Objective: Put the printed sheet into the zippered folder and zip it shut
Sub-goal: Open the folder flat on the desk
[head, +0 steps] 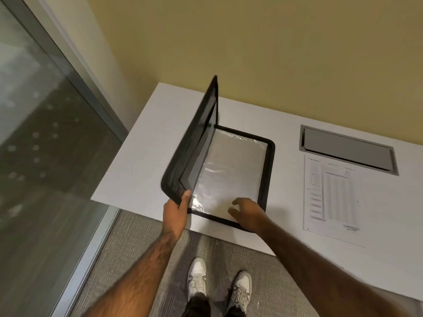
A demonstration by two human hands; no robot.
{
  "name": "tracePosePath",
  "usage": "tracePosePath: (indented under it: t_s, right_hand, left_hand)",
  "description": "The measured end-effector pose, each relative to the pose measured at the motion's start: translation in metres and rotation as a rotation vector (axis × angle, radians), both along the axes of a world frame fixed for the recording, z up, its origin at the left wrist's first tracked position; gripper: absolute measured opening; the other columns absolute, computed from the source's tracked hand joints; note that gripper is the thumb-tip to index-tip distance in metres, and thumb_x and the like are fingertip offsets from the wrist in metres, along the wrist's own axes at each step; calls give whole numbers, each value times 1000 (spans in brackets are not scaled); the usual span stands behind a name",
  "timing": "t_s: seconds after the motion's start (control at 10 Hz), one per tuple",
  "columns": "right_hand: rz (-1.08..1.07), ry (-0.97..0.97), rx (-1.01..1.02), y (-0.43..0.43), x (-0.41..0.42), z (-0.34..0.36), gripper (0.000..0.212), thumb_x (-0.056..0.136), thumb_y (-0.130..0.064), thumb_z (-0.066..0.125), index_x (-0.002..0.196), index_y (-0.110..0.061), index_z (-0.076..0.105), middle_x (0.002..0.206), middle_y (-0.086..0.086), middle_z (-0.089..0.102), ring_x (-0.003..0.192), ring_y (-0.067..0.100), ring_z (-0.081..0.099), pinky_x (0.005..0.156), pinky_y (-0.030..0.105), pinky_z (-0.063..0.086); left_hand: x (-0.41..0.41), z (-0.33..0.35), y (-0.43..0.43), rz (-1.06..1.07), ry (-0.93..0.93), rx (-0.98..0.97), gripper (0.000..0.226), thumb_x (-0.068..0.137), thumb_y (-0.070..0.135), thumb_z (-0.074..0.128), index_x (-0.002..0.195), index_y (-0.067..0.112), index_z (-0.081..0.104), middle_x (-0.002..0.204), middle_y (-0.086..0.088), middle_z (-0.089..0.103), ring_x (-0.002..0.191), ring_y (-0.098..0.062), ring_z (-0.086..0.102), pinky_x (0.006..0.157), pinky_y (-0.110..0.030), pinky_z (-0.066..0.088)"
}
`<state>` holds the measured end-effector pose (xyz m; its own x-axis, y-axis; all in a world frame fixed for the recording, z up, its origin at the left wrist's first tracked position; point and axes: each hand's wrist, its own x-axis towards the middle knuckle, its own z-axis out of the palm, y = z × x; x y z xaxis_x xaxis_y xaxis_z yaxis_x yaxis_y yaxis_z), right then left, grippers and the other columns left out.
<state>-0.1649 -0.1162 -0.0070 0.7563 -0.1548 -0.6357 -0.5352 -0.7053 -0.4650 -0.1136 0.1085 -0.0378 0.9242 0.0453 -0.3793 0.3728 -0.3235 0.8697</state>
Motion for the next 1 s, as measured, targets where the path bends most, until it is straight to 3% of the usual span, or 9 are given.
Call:
tracePosePath:
  t_s: [0.1, 0.2, 0.3, 0.5, 0.7, 0.8, 0.9, 1.0]
  right_hand:
    - [87, 56, -102, -5, -12, -21, 50, 92, -43, 45, 126, -10, 60, 138, 12, 52, 132, 33, 48, 100, 37, 45]
    - [81, 82, -174, 0, -18, -21, 53, 95, -39, 46, 140, -12, 49, 160, 8, 25, 147, 33, 27, 115, 47, 34]
    - [78, 45, -201, 5, -18, -23, 54, 98, -36, 49, 146, -13, 43, 163, 6, 17, 150, 32, 20, 118, 48, 29]
    - [79, -2, -228, 8, -21, -32, 51, 100, -33, 46, 147, -14, 42, 163, 6, 16, 150, 31, 18, 118, 47, 27]
    - [128, -121, -215, 6, -34, -36, 44, 98, -28, 49, 140, -15, 46, 164, 4, 16, 152, 25, 14, 113, 45, 40]
    - [180, -131, -244, 3, -41, -38, 40, 96, -27, 51, 135, -20, 48, 165, 0, 15, 153, 21, 11, 106, 43, 48]
    - [164, -137, -251, 2, -43, -39, 41, 95, -26, 51, 136, -22, 47, 165, -1, 14, 154, 20, 11, 105, 43, 49]
    - [147, -156, -267, 3, -46, -40, 45, 95, -29, 53, 139, -23, 46, 166, -3, 13, 154, 19, 10, 106, 42, 49]
  left_hand:
    - [6, 1, 8, 79, 43, -37, 34, 97, 41, 61, 83, 12, 71, 72, 1, 70, 70, -12, 66, 61, -22, 50]
    - [18, -4, 19, 242, 123, -166, 17, 93, 35, 70, 81, 22, 69, 81, -1, 75, 78, -16, 72, 74, -31, 58]
    - [26, -7, 25, 386, 161, -283, 8, 91, 26, 73, 87, 20, 69, 89, -2, 76, 86, -19, 73, 80, -35, 59]
    - [45, -21, 55, 632, 251, -427, 7, 95, 8, 66, 98, 5, 61, 82, -8, 64, 71, -20, 63, 60, -28, 61]
    - [45, -43, 73, 690, 354, -318, 24, 96, 6, 65, 115, 5, 51, 89, -18, 60, 60, -21, 57, 47, -26, 56]
    - [35, -30, 68, 561, 268, 29, 62, 92, 16, 71, 142, 2, 37, 110, -17, 61, 94, -34, 66, 82, -43, 58]
    - [31, -19, 62, 397, 154, 410, 84, 88, 18, 75, 154, 6, 24, 145, -23, 43, 129, -43, 49, 110, -56, 41]
    - [36, -8, 45, 51, -86, 743, 86, 88, 16, 68, 157, 12, 19, 166, -18, 11, 150, -40, 21, 122, -57, 22]
